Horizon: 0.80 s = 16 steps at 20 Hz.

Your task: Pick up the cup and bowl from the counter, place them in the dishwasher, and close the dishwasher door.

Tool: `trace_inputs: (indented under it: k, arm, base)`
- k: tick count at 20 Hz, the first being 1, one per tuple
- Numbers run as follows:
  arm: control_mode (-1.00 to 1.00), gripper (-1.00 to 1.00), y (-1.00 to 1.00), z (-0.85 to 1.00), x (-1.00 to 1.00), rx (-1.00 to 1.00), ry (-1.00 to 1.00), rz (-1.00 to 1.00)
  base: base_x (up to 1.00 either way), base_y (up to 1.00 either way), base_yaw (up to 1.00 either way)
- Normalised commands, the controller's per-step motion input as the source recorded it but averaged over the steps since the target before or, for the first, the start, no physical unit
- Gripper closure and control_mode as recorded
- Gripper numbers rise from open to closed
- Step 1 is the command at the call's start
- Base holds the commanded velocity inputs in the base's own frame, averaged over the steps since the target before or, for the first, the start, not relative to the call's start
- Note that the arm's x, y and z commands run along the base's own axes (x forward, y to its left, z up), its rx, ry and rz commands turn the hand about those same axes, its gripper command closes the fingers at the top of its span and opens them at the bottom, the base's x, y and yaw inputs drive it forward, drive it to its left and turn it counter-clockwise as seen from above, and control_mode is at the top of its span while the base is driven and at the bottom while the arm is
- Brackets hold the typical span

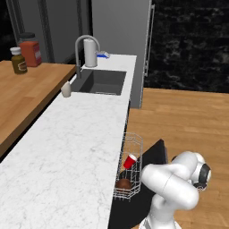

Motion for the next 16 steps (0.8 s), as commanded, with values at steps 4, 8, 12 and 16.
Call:
trace_inputs:
  k: [4,8,12,16]
  arm:
    - [-1.00,-1.00,0.55,0.00,0.28,0.23,0.00,0.06]
    - [-1.00,-1.00,0.92,0.00,0.32,0.20,-0.01,0.06]
    - [-1.00,-1.00,1.00,0.06,0.36,0.14,-0.04,0.04]
    - [-1.00,-1.00,1.00,0.13,0.40,0.09,-0.06,0.01]
  base:
    - [0.00,0.00,0.00]
    - [0.00,0.00,0.00]
    - [0.00,0.00,0.00]
    - [0.00,0.00,0.00]
